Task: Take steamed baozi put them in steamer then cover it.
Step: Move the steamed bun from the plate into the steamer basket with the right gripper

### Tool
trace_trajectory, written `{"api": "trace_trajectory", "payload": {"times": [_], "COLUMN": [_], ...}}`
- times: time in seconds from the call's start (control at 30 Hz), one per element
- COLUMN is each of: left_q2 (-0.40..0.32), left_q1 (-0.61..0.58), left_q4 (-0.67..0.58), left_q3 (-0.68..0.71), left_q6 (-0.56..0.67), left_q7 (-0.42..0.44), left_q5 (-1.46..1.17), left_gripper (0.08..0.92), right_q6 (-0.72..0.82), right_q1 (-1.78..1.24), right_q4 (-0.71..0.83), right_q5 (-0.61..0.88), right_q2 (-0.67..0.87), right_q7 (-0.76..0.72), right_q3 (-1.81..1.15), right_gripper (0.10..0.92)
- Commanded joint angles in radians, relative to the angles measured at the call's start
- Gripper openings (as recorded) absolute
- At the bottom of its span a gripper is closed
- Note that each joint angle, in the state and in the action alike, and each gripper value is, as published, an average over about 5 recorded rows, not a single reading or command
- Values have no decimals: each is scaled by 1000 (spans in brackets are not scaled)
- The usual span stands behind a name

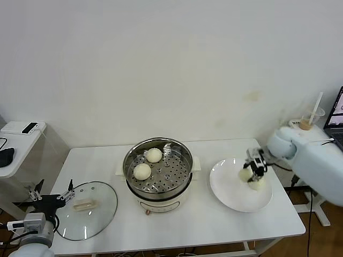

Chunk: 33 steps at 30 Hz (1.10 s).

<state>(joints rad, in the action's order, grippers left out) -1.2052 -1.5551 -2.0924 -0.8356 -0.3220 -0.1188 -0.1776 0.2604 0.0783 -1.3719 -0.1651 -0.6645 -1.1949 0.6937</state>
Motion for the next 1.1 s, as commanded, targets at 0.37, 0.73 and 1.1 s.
{"api": "trace_trajectory", "payload": {"times": [0.37, 0.73, 1.1], "left_q2": [5, -3, -22], "left_q1": [-7, -21, -39], "left_q4": [-17, -28, -51], "left_q3": [-2, -17, -41], "left_q6": [-6, -10, -11], "left_q7": [-3, -6, -6], "left_q5": [6, 25, 26], "left_gripper": [823, 823, 823], "right_q6": [31, -76, -205], "right_q1": [500, 366, 300], "right_q4": [-18, -27, -26], "right_q5": [194, 247, 153], "right_q2": [-340, -491, -548], "right_q7": [50, 101, 123], "right_q3": [290, 359, 430], "right_gripper": [587, 590, 587]}}
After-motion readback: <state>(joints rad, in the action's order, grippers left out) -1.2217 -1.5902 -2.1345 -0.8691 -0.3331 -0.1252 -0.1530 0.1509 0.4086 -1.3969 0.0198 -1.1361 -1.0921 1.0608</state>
